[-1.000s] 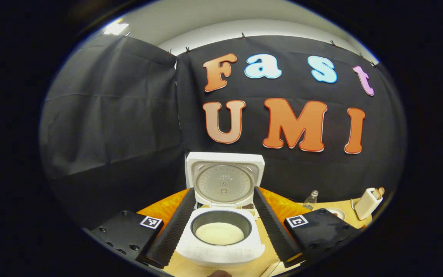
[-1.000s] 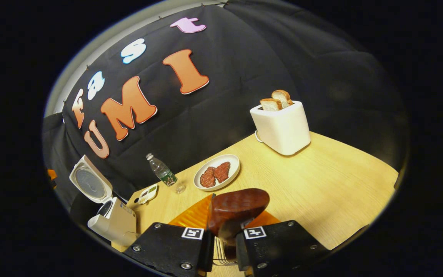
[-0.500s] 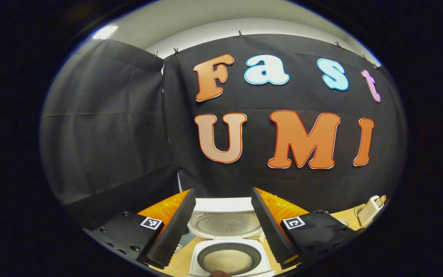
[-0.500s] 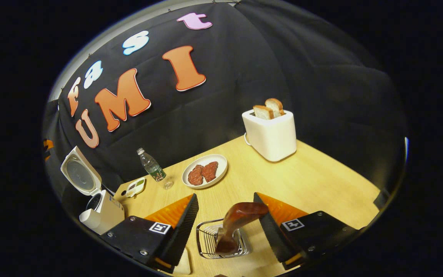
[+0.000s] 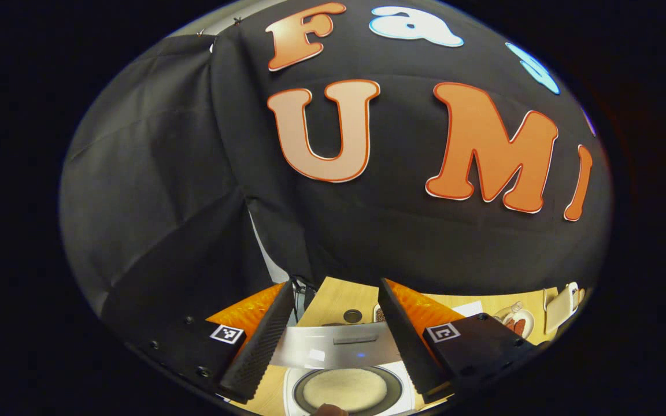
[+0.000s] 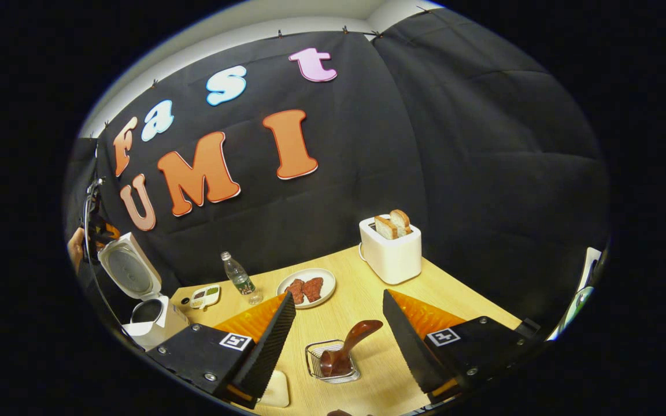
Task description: Close the left gripper, press the button to open the rice cooker; take a wooden spoon from the chopstick holder with the right hand, scoop a spoonful of rice and pour it into the rice cooker, then put the wooden spoon back into the chopstick holder.
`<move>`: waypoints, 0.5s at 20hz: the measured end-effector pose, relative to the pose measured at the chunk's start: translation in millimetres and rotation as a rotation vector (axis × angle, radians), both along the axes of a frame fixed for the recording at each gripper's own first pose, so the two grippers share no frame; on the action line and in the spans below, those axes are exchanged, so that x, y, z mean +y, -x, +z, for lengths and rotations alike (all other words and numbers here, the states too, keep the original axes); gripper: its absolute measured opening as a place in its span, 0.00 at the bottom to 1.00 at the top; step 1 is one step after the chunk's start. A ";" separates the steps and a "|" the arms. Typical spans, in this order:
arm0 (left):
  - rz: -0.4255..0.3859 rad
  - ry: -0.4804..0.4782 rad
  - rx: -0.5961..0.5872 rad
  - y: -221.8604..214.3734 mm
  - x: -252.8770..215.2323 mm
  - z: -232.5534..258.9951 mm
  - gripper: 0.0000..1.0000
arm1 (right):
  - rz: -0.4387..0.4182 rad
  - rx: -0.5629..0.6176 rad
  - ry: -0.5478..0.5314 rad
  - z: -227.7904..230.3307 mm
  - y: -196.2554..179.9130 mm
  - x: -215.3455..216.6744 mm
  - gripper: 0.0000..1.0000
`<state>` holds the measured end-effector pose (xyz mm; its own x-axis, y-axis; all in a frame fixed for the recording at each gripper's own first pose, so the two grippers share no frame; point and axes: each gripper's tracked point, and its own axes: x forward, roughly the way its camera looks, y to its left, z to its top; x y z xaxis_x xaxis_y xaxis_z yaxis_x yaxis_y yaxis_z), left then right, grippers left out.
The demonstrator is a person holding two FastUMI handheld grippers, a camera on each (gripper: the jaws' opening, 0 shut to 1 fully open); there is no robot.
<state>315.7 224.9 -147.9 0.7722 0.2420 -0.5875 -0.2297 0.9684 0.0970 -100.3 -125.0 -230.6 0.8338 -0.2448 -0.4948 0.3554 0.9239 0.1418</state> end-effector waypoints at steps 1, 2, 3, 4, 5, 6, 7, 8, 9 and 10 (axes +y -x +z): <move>0.006 0.006 0.021 1.9 0.4 -1.5 0.96 | 0.004 -0.001 0.014 2.6 2.2 -1.3 0.94; -0.013 0.017 0.054 2.5 -2.4 -6.2 0.98 | 0.008 -0.004 0.018 5.5 3.3 -0.2 0.94; -0.031 0.037 0.087 6.4 -6.5 -13.1 0.98 | 0.008 -0.008 0.016 8.1 3.2 0.6 0.94; -0.039 0.070 0.142 12.8 -12.9 -25.5 0.99 | 0.011 -0.014 0.006 9.4 1.7 2.5 0.94; -0.024 0.114 0.198 26.0 -19.9 -38.0 0.99 | 0.014 -0.021 -0.009 10.0 0.8 5.8 0.94; -0.003 0.133 0.255 47.7 -27.5 -36.6 0.96 | 0.023 -0.032 -0.021 12.0 -1.0 9.5 0.95; 0.011 0.151 0.285 61.0 -30.8 -36.0 0.97 | 0.035 -0.040 -0.030 13.5 -2.8 13.0 0.95; 0.010 0.163 0.325 73.4 -34.7 -47.7 0.97 | 0.052 -0.043 -0.032 14.0 -6.0 16.2 0.95; 0.008 0.172 0.357 87.2 -37.8 -56.7 1.00 | 0.070 -0.044 -0.031 12.4 -10.0 19.4 0.94; 0.012 0.184 0.394 100.9 -41.3 -62.7 0.97 | 0.086 -0.044 -0.029 11.9 -13.5 21.8 0.94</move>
<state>214.8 183.6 -210.6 0.4782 0.1139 -0.8708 -0.2213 0.9752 0.0060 -86.8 -103.2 -218.7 0.8720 -0.1579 -0.4633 0.2683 0.9459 0.1825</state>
